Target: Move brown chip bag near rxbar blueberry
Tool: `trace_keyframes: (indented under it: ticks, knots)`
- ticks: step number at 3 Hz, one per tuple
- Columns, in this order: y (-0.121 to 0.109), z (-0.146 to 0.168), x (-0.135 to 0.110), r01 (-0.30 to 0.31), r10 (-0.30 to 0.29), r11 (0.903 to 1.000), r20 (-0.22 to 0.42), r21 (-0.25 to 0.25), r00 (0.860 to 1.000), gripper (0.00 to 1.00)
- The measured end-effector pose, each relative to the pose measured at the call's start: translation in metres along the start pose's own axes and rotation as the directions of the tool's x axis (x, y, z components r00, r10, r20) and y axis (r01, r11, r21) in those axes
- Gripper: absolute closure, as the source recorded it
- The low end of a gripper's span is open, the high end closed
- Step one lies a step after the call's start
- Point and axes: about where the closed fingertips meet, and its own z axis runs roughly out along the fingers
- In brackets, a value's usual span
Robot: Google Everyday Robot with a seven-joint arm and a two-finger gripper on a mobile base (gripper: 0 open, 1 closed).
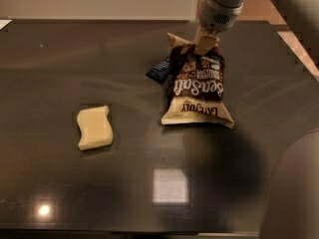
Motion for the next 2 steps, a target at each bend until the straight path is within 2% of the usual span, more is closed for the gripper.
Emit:
trace_keyframes:
  ticks: [1, 2]
  knots:
    - [-0.021, 0.003, 0.002, 0.003, -0.002, 0.9992, -0.017, 0.039, 1.000, 0.61]
    - [-0.041, 0.002, 0.013, 0.001, 0.003, 0.9964, -0.047, 0.085, 0.999, 0.37]
